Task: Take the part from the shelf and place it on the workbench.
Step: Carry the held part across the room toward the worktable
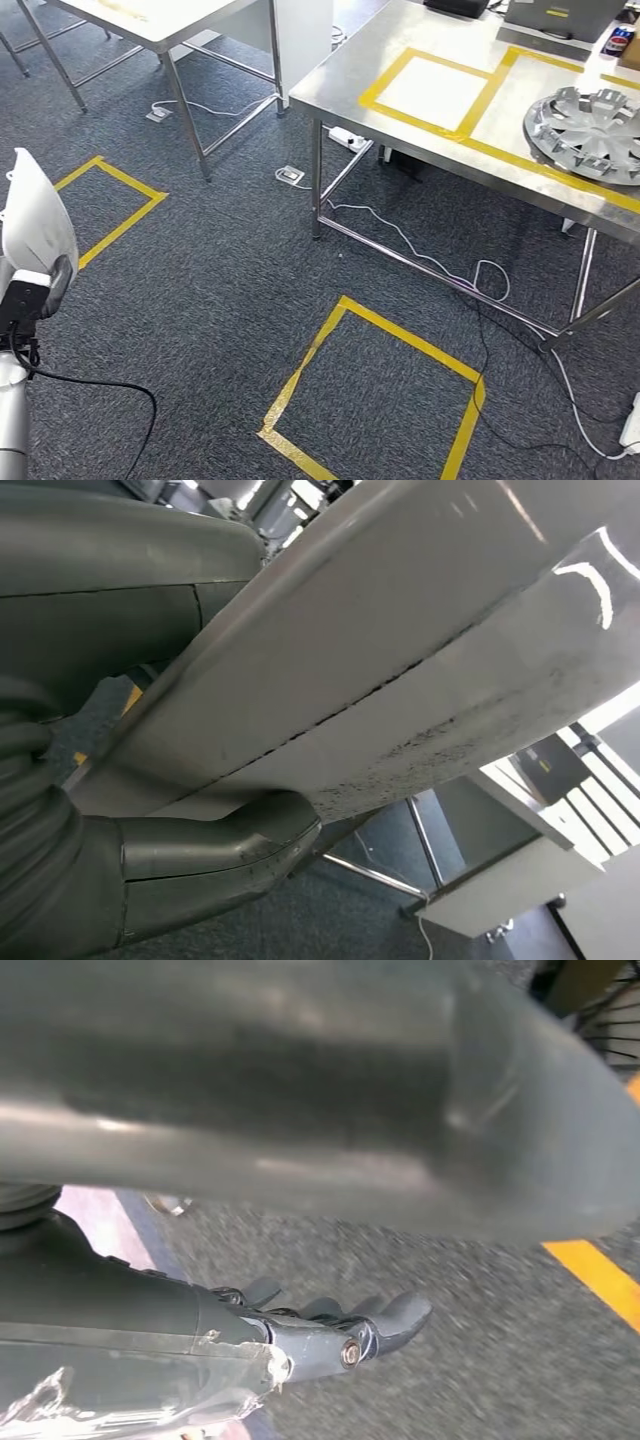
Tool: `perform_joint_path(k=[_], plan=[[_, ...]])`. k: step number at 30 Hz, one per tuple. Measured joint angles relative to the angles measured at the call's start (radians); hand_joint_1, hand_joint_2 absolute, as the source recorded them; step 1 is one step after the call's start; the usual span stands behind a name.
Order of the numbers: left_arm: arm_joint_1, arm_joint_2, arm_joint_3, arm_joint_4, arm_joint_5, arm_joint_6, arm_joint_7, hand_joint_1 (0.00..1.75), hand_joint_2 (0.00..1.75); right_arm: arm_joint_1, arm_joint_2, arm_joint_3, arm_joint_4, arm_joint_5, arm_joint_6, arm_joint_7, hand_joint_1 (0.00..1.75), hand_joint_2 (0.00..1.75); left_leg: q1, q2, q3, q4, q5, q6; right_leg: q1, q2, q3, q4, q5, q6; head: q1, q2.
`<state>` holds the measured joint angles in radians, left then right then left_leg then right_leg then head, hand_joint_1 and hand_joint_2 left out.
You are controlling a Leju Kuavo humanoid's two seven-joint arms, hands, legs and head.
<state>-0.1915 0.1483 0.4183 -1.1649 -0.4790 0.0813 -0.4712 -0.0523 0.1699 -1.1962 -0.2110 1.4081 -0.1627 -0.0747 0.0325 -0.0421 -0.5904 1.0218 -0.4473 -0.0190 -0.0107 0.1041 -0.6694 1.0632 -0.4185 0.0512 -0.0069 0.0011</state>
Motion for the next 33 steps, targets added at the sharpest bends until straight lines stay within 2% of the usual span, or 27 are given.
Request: perform_joint_path(k=[2,3,4,5,6,7,9,10,11,13,14,16,17,18,19,20,21,22,23,24,25,27,28,29,31,32,33], plan=[[0.005,0.01,0.002,0.002,-0.012,-0.003,0.003,1.75,1.75,-0.003,0.0,0.002,0.0,0.005,-0.002,-0.003,0.0,0.0,-0.007,0.027,0.002,-0.001,-0.001,0.011,0.006,-0.078,-0.049,0.107,-0.057,0.002,0.004,0.0],[0.005,0.013,0.002,0.004,-0.019,-0.003,0.008,1.75,1.75,-0.005,0.001,0.004,0.0,0.008,-0.002,-0.005,0.0,0.0,-0.01,0.042,0.002,-0.001,-0.003,0.014,0.005,-0.094,-0.082,0.176,-0.09,0.002,0.004,0.0],[0.005,0.015,0.003,0.007,-0.027,-0.002,0.012,1.75,1.75,-0.007,0.001,0.006,0.0,0.012,-0.001,-0.008,0.0,0.0,-0.013,0.056,0.003,-0.001,-0.004,0.016,0.005,-0.098,-0.109,0.232,-0.111,0.001,0.004,0.0],[0.004,0.015,0.002,0.011,-0.037,0.0,0.017,1.75,1.75,-0.007,0.001,0.008,0.0,0.014,-0.001,-0.01,0.0,0.0,-0.015,0.07,0.004,-0.001,-0.005,0.017,0.005,-0.099,-0.121,0.261,-0.116,-0.001,0.004,0.0],[0.002,0.016,0.001,0.015,-0.048,0.002,0.021,1.75,1.75,-0.007,0.001,0.009,0.0,0.016,-0.001,-0.011,0.0,0.0,-0.017,0.083,0.007,-0.001,-0.007,0.017,0.006,-0.1,-0.114,0.25,-0.103,-0.003,0.004,0.0],[0.0,0.016,-0.001,0.019,-0.055,0.003,0.024,1.75,1.75,-0.007,0.001,0.01,0.0,0.018,-0.002,-0.011,0.0,0.0,-0.018,0.096,0.01,0.0,-0.01,0.017,0.007,-0.105,-0.085,0.201,-0.075,-0.006,0.004,0.0],[-0.006,0.019,-0.002,0.026,-0.062,0.004,0.029,1.75,1.75,-0.009,0.001,0.011,0.0,0.018,-0.002,-0.008,0.0,0.0,-0.022,0.12,0.017,0.0,-0.016,0.01,0.015,-0.143,-0.007,0.064,-0.021,-0.015,0.004,0.0],[-0.01,0.021,-0.002,0.029,-0.063,0.003,0.03,1.75,1.75,-0.011,0.001,0.013,0.0,0.018,-0.002,-0.006,0.0,0.0,-0.025,0.131,0.02,0.001,-0.019,0.006,0.019,-0.159,0.02,0.017,-0.007,-0.019,0.004,0.0],[-0.014,0.023,-0.003,0.032,-0.063,0.001,0.03,1.75,1.75,-0.014,0.001,0.014,0.0,0.018,-0.001,-0.002,0.0,0.0,-0.028,0.141,0.023,0.001,-0.021,0.001,0.023,-0.167,0.031,-0.005,-0.003,-0.023,0.003,0.0],[-0.021,0.026,-0.006,0.035,-0.062,-0.005,0.03,1.75,1.75,-0.015,0.001,0.017,0.0,0.016,0.001,0.009,0.0,0.0,-0.029,0.162,0.028,-0.003,-0.023,-0.008,0.025,-0.146,0.029,-0.011,-0.002,-0.031,0.002,0.0],[-0.024,0.027,-0.009,0.036,-0.062,-0.007,0.029,1.75,1.75,-0.014,0.001,0.018,0.0,0.015,0.004,0.015,0.0,0.0,-0.027,0.159,0.03,-0.002,-0.027,-0.013,0.023,-0.133,0.029,-0.014,0.0,-0.035,0.002,0.0],[-0.027,0.03,-0.016,0.035,-0.059,-0.01,0.022,1.75,1.75,-0.013,0.0,0.018,0.0,0.015,0.008,0.026,0.0,0.0,-0.023,0.115,0.013,0.041,-0.059,-0.022,0.017,-0.109,0.033,-0.02,0.005,-0.045,-0.001,0.0],[-0.028,0.032,-0.017,0.035,-0.056,-0.011,0.018,1.75,1.75,-0.014,0.0,0.018,0.0,0.015,0.01,0.028,0.0,0.0,-0.021,0.084,-0.012,0.093,-0.088,-0.025,0.015,-0.098,0.034,-0.022,0.006,-0.049,-0.005,0.0],[-0.028,0.033,-0.018,0.035,-0.051,-0.012,0.014,1.75,1.75,-0.016,0.0,0.018,0.0,0.016,0.01,0.029,0.0,0.0,-0.021,0.062,-0.047,0.16,-0.118,-0.026,0.013,-0.085,0.034,-0.022,0.006,-0.052,-0.008,0.0],[-0.028,0.034,-0.018,0.035,-0.047,-0.012,0.013,1.75,1.75,-0.017,0.0,0.018,0.0,0.016,0.011,0.028,0.0,0.0,-0.021,0.052,-0.082,0.224,-0.141,-0.026,0.013,-0.071,0.034,-0.022,0.006,-0.053,-0.009,0.0],[-0.028,0.034,-0.018,0.035,-0.045,-0.013,0.013,1.75,1.75,-0.017,0.0,0.018,0.0,0.017,0.012,0.028,0.0,0.0,-0.021,0.048,-0.108,0.266,-0.148,-0.027,0.013,-0.056,0.034,-0.022,0.006,-0.054,-0.01,0.0],[-0.028,0.034,-0.018,0.035,-0.043,-0.014,0.013,1.75,1.75,-0.016,0.0,0.018,0.0,0.018,0.013,0.027,0.0,0.0,-0.02,0.046,-0.118,0.273,-0.134,-0.027,0.012,-0.041,0.035,-0.022,0.006,-0.053,-0.01,0.0],[-0.028,0.034,-0.019,0.035,-0.043,-0.015,0.013,1.75,1.75,-0.015,0.0,0.018,0.0,0.018,0.014,0.027,0.0,0.0,-0.019,0.043,-0.108,0.243,-0.102,-0.026,0.011,-0.025,0.036,-0.022,0.007,-0.052,-0.01,0.0],[-0.029,0.034,-0.019,0.034,-0.043,-0.015,0.013,1.75,1.75,-0.014,0.001,0.018,0.0,0.018,0.014,0.027,0.0,0.0,-0.016,0.032,-0.084,0.186,-0.062,-0.028,0.009,-0.01,0.037,-0.021,0.007,-0.049,-0.011,0.0],[-0.03,0.035,-0.019,0.033,-0.043,-0.016,0.013,1.75,1.75,-0.015,0.001,0.018,0.0,0.019,0.013,0.026,0.0,0.0,-0.011,0.007,-0.054,0.119,-0.028,-0.03,0.009,0.005,0.035,-0.019,0.008,-0.044,-0.011,0.0],[-0.031,0.036,-0.019,0.033,-0.042,-0.016,0.012,1.75,1.75,-0.016,0.001,0.018,0.0,0.02,0.008,0.025,0.0,0.0,-0.006,-0.016,-0.029,0.062,-0.009,-0.03,0.009,0.018,0.032,-0.016,0.008,-0.039,-0.011,0.0],[-0.031,0.037,-0.02,0.032,-0.038,-0.02,0.012,1.75,1.75,-0.017,0.0,0.021,0.0,0.023,-0.006,0.024,0.0,0.0,0.001,-0.046,-0.006,0.005,-0.002,-0.026,0.01,0.039,0.022,-0.014,0.011,-0.027,-0.012,0.0],[-0.031,0.038,-0.021,0.031,-0.036,-0.023,0.012,1.75,1.75,-0.014,0.0,0.022,0.0,0.024,-0.011,0.026,0.0,0.0,0.001,-0.042,-0.005,0.0,-0.004,-0.023,0.009,0.044,0.02,-0.017,0.013,-0.029,-0.011,0.0],[-0.033,0.038,-0.022,0.031,-0.031,-0.03,0.013,1.75,1.75,-0.011,0.0,0.024,0.0,0.026,-0.011,0.029,0.0,0.0,0.001,-0.039,-0.006,-0.001,-0.002,-0.021,0.01,0.048,0.02,-0.021,0.015,-0.037,-0.011,0.0],[-0.039,0.038,-0.025,0.031,-0.015,-0.06,0.013,1.75,1.75,-0.006,-0.001,0.027,0.0,0.028,0.0,0.039,0.0,0.0,0.0,-0.039,-0.006,-0.002,0.0,-0.018,0.011,0.046,0.022,-0.026,0.017,-0.061,-0.01,0.0],[-0.041,0.04,-0.027,0.031,-0.004,-0.081,0.013,1.75,1.75,-0.006,-0.001,0.029,0.0,0.029,0.008,0.046,0.0,0.0,-0.001,-0.039,-0.006,-0.002,0.001,-0.016,0.011,0.044,0.023,-0.027,0.018,-0.067,-0.01,0.0],[-0.042,0.043,-0.028,0.031,0.007,-0.101,0.014,1.75,1.75,-0.006,-0.001,0.031,0.0,0.03,0.016,0.052,0.0,0.0,-0.002,-0.039,-0.006,-0.002,0.002,-0.013,0.011,0.043,0.025,-0.029,0.019,-0.068,-0.01,0.0]])
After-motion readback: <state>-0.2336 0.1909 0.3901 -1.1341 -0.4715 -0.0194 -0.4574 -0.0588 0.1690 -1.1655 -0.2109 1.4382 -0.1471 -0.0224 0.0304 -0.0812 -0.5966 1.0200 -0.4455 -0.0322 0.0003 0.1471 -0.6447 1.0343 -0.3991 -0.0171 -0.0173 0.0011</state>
